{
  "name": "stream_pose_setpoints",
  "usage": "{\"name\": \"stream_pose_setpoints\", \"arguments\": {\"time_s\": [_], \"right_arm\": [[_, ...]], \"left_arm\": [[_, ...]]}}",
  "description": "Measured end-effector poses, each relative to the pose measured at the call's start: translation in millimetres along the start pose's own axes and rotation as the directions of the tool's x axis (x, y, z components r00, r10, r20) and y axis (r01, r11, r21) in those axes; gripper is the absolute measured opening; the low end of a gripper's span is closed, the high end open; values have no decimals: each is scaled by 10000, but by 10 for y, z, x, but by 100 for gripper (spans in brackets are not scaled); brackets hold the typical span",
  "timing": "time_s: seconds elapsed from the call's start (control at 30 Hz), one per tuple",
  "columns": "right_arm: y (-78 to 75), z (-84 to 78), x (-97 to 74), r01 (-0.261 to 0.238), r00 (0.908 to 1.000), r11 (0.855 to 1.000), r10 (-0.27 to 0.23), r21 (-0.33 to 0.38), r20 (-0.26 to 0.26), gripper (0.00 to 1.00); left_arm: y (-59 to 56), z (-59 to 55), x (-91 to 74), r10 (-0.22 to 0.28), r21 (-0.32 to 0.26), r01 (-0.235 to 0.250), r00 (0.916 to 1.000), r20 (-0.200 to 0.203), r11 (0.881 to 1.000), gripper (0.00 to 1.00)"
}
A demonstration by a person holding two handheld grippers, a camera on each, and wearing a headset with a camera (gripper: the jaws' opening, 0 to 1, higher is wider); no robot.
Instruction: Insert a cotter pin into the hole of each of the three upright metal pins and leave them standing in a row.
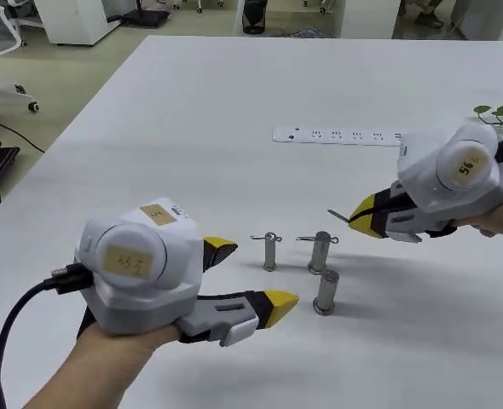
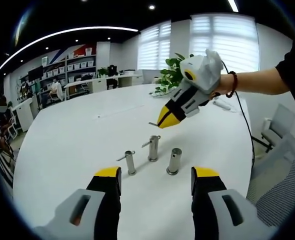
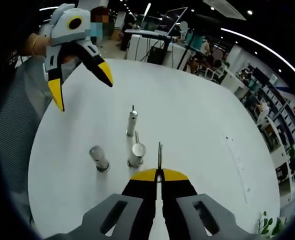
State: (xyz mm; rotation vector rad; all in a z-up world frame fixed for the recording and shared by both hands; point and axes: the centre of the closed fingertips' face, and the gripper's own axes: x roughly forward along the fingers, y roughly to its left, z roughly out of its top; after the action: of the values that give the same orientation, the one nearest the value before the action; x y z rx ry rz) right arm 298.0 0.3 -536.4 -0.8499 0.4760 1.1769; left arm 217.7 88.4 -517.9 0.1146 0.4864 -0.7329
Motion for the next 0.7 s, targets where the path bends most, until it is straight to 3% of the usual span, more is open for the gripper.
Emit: {"name": "stream_pose_setpoints", "arguments": {"time_s": [0.1, 0.3, 0.37, 0.53, 0.7], "right_arm": [[-29, 67, 8, 107, 9998, 9990, -99, -423, 199, 0], [130, 208, -27, 96, 9993, 9933, -52, -1149, 380, 0], [100, 205, -15, 87, 9991, 9914, -33, -1309, 417, 0], [239, 307, -34, 41, 9985, 9797, 68, -2006, 536, 0], [327, 367, -36, 27, 9982, 9670, 125, -2549, 578, 0]], "left_arm": [[0, 31, 20, -73, -9, 73, 10000, -51, 10000, 50], [1, 110, 64, -185, -198, 183, 9998, -68, 9996, 42], [-4, 138, 76, -236, -310, 235, 9997, -33, 9992, 40], [-16, 182, 107, -414, -557, 414, 9991, 1, 9976, 36], [-26, 224, 127, -598, -1165, 610, 9981, 136, 9913, 30]]}}
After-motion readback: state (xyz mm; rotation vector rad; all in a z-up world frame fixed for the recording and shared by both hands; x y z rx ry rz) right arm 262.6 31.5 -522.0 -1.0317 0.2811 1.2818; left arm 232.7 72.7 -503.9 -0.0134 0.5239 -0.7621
